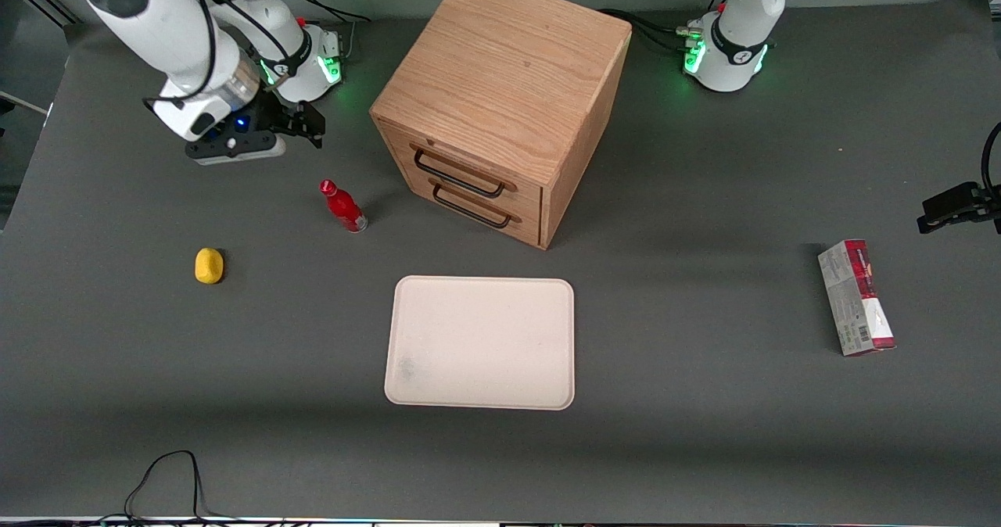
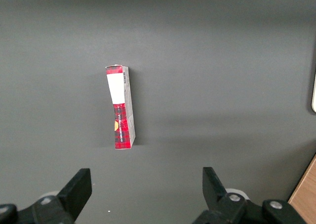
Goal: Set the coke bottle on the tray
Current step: 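Move the right gripper down over the red bottle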
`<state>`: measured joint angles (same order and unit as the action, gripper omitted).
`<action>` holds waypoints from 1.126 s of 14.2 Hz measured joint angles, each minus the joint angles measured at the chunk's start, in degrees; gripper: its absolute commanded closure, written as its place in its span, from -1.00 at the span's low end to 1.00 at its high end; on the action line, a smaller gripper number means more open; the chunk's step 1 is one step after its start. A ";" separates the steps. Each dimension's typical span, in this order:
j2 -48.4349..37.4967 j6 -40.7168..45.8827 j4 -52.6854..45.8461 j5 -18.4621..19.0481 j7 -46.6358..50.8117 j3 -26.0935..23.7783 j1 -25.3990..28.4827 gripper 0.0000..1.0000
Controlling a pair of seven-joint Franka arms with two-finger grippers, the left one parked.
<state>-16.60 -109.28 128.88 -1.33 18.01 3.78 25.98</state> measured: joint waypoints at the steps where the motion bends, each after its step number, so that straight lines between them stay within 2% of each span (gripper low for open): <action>1: 0.61 -3.08 2.09 0.11 -0.01 0.00 0.00 -1.00; 6: 4.12 -15.25 10.53 0.24 -0.04 0.00 0.00 -1.00; 10: 8.38 -19.07 11.40 1.91 -0.04 0.00 0.00 -1.00; 16: 11.78 -21.32 11.56 2.05 -0.04 0.00 0.00 -1.00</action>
<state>-4.81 -130.60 140.43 0.72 17.96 3.78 25.97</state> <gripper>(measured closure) 0.000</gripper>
